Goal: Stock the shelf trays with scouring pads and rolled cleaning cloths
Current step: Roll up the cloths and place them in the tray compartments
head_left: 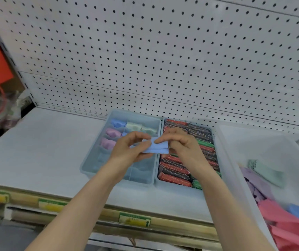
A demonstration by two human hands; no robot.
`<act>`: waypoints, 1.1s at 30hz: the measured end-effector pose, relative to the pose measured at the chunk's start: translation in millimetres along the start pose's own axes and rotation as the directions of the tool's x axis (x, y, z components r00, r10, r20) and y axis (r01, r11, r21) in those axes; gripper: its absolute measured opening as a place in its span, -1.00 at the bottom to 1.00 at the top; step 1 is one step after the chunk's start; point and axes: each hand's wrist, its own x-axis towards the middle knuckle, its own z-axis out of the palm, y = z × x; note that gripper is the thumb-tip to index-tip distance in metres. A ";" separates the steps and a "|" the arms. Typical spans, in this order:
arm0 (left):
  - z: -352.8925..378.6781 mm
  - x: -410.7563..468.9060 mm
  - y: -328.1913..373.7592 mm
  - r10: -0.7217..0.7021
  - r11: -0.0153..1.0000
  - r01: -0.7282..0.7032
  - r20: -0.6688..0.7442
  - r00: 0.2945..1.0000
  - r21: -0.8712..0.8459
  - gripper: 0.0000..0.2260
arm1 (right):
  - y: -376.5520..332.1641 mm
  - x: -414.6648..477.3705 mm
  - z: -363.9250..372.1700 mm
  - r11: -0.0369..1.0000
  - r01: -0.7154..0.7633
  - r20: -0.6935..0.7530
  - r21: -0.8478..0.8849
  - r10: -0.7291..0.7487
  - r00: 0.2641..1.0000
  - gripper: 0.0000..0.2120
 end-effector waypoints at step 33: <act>-93.0 86.2 -76.4 0.245 0.186 -0.336 0.288 0.926 0.923 -0.73 | 74.9 93.0 83.4 -0.117 0.163 0.131 -0.980 0.242 0.961 -0.74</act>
